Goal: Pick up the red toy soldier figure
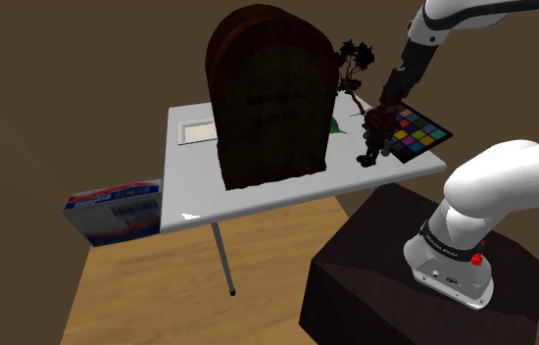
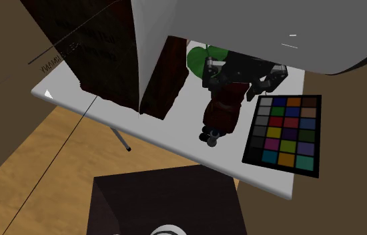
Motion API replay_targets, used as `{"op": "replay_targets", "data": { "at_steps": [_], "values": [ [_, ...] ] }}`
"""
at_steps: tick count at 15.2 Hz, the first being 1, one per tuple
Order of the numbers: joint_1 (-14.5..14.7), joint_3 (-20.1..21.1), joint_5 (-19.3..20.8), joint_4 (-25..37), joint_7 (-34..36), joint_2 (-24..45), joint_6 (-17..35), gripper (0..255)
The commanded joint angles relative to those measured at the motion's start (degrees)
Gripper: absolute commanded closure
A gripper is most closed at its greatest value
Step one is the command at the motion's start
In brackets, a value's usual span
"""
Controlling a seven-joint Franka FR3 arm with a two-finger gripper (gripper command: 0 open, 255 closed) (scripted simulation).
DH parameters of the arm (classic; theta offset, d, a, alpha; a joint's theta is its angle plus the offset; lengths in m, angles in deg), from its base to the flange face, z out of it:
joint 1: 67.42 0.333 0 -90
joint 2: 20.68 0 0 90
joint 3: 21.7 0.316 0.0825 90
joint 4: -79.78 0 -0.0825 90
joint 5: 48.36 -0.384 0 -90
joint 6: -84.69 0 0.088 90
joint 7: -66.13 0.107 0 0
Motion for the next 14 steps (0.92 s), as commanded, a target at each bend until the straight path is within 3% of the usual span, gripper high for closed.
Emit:
{"op": "replay_targets", "data": {
  "at_steps": [1,14],
  "values": [
    [-0.01,-0.01,0.03,-0.03,0.0,0.02,-0.01,255],
    [0.57,1.2,-1.02,8.46,0.17,0.33,-8.18,255]
  ]
}}
